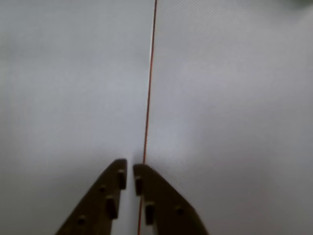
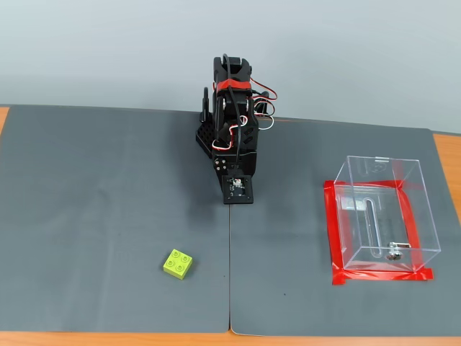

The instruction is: Pick the green lego block and place it into the transparent box

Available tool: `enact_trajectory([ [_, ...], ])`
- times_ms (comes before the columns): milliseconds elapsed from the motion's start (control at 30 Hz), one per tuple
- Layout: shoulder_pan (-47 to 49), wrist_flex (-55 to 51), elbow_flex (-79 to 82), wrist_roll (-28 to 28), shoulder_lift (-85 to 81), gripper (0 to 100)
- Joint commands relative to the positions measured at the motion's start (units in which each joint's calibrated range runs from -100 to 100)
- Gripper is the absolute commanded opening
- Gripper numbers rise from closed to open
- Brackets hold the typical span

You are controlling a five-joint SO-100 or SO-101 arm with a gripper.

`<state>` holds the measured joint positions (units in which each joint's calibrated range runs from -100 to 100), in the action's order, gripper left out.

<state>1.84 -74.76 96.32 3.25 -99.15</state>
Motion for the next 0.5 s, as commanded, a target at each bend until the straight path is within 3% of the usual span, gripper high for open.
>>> enact_trajectory([
  [0, 0.0, -0.2, -4.0, 0.3, -0.1, 2],
  [233, -0.5, 3.2, -9.8, 0.3, 2.1, 2],
  [467, -0.6, 10.6, -19.2, 0.0, 17.2, 2],
])
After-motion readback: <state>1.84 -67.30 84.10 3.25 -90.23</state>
